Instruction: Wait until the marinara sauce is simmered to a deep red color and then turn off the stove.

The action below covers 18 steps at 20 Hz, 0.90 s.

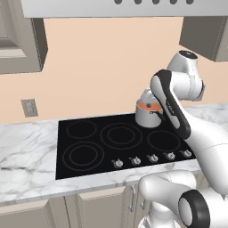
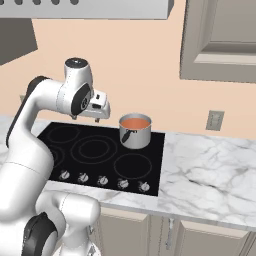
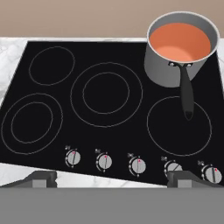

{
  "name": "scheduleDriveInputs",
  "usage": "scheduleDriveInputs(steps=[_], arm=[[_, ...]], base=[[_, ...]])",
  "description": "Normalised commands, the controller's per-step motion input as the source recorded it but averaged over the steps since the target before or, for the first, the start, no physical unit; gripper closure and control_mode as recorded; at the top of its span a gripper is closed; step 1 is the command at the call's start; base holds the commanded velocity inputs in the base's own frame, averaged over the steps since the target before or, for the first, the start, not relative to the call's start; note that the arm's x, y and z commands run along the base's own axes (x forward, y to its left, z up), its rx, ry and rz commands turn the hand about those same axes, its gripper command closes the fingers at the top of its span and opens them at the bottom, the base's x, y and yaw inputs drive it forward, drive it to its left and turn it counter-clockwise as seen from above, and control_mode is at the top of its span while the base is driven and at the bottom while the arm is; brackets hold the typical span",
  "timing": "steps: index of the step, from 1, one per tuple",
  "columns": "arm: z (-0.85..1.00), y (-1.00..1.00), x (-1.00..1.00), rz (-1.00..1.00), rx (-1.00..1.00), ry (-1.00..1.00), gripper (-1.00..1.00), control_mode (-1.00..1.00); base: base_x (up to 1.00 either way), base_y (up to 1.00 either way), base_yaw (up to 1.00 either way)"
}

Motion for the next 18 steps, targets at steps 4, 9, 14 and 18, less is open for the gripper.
scheduleDriveInputs(steps=[4,9,14,18], arm=[[0.0,0.0,0.0,0.0,0.0,0.0,-1.0,-1.0],[0.0,0.0,0.0,0.0,0.0,0.0,-1.0,-1.0],[0.0,0.0,0.0,0.0,0.0,0.0,-1.0,-1.0],[0.0,0.0,0.0,0.0,0.0,0.0,-1.0,-1.0]], base=[[0.0,0.0,0.0],[0.0,0.0,0.0],[0.0,0.0,0.0],[0.0,0.0,0.0]])
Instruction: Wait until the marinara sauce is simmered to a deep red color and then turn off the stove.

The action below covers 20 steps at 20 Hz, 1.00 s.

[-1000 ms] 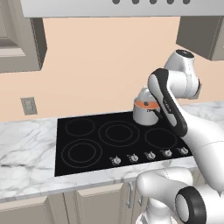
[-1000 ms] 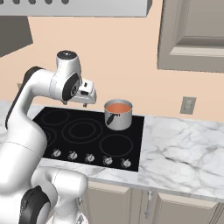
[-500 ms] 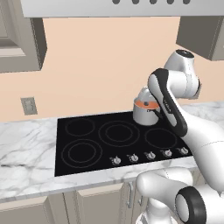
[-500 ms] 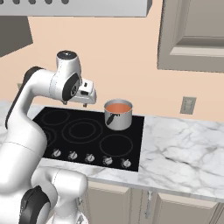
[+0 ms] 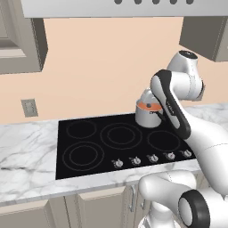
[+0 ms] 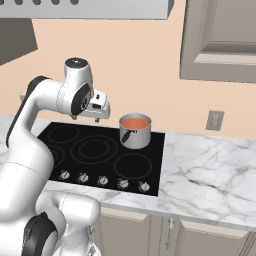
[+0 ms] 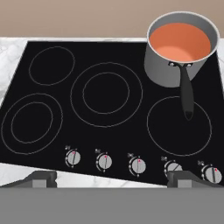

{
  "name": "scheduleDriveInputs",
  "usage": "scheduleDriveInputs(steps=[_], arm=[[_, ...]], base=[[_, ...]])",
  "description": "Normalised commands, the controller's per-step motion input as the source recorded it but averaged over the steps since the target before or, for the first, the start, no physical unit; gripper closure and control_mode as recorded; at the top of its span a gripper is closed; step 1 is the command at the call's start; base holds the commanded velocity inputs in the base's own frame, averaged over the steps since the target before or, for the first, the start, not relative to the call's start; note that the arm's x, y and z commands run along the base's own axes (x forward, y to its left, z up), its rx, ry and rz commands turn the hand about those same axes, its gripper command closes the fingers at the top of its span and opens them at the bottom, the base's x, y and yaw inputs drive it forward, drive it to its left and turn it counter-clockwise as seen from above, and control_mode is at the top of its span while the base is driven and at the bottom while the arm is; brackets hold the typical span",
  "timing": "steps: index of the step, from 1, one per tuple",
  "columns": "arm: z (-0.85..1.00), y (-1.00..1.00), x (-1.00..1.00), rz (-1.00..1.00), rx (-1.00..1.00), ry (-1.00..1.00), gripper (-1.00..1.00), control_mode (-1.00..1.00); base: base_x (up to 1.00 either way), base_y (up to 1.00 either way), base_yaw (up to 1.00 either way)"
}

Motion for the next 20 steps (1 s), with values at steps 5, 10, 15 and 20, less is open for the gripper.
scheduleDriveInputs(steps=[5,10,15,20], arm=[[0.0,0.0,0.0,0.0,0.0,0.0,-1.0,-1.0],[0.0,0.0,0.0,0.0,0.0,0.0,-1.0,-1.0],[0.0,0.0,0.0,0.0,0.0,0.0,-1.0,-1.0],[0.0,0.0,0.0,0.0,0.0,0.0,-1.0,-1.0]], base=[[0.0,0.0,0.0],[0.0,0.0,0.0],[0.0,0.0,0.0],[0.0,0.0,0.0]])
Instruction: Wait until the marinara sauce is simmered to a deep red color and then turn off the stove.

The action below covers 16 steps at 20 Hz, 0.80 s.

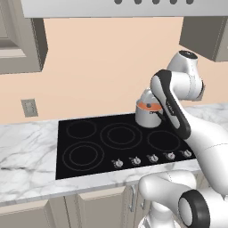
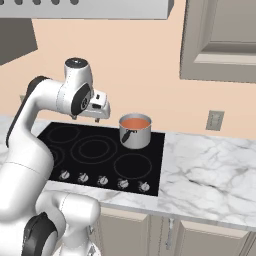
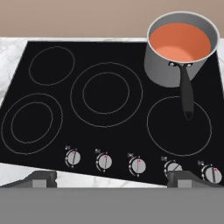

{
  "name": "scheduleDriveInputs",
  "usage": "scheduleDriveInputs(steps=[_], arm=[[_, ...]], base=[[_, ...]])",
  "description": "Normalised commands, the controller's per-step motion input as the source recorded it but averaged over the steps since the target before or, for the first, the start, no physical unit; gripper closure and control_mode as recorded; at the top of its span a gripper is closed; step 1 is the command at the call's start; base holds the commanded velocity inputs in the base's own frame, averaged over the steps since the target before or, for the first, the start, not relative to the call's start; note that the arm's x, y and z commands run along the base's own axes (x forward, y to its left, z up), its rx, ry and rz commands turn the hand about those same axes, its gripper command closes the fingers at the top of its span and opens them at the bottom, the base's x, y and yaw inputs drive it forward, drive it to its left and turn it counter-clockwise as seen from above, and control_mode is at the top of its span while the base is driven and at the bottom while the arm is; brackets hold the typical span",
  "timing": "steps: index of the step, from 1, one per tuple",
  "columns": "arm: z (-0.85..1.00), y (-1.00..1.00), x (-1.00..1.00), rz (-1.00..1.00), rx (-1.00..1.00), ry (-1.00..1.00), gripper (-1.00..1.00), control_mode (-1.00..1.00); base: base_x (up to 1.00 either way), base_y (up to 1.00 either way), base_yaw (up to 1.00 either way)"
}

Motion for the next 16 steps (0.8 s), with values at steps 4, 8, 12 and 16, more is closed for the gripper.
scheduleDriveInputs(steps=[4,8,12,16], arm=[[0.0,0.0,0.0,0.0,0.0,0.0,-1.0,-1.0],[0.0,0.0,0.0,0.0,0.0,0.0,-1.0,-1.0],[0.0,0.0,0.0,0.0,0.0,0.0,-1.0,-1.0],[0.0,0.0,0.0,0.0,0.0,0.0,-1.0,-1.0]], base=[[0.0,0.0,0.0],[0.0,0.0,0.0],[0.0,0.0,0.0],[0.0,0.0,0.0]])
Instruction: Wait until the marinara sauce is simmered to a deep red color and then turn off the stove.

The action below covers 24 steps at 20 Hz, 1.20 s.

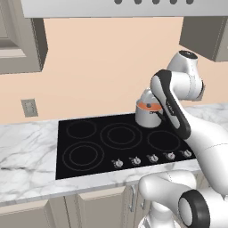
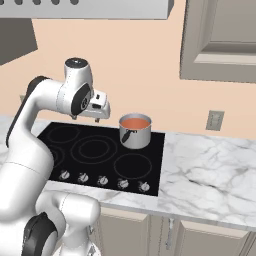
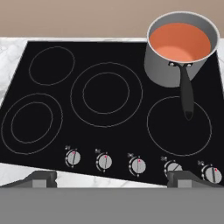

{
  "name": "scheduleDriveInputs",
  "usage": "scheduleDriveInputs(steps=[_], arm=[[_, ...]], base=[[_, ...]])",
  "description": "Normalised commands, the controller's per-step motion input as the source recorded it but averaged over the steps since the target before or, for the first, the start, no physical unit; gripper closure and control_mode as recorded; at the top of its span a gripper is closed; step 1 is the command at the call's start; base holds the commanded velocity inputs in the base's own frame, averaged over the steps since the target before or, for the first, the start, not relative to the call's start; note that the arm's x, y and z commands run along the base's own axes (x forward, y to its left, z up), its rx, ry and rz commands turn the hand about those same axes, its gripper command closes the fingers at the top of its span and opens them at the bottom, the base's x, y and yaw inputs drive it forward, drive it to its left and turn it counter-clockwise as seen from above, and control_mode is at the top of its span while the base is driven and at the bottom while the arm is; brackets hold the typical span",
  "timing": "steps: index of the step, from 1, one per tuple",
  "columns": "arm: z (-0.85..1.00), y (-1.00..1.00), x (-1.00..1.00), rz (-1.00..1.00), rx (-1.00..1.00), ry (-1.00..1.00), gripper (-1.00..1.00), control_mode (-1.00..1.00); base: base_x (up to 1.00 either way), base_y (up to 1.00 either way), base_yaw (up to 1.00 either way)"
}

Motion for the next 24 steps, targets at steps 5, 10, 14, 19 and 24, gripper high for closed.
scheduleDriveInputs(steps=[5,10,14,19,24], arm=[[0.0,0.0,0.0,0.0,0.0,0.0,-1.0,-1.0],[0.0,0.0,0.0,0.0,0.0,0.0,-1.0,-1.0],[0.0,0.0,0.0,0.0,0.0,0.0,-1.0,-1.0],[0.0,0.0,0.0,0.0,0.0,0.0,-1.0,-1.0],[0.0,0.0,0.0,0.0,0.0,0.0,-1.0,-1.0]], base=[[0.0,0.0,0.0],[0.0,0.0,0.0],[0.0,0.0,0.0],[0.0,0.0,0.0],[0.0,0.0,0.0]])
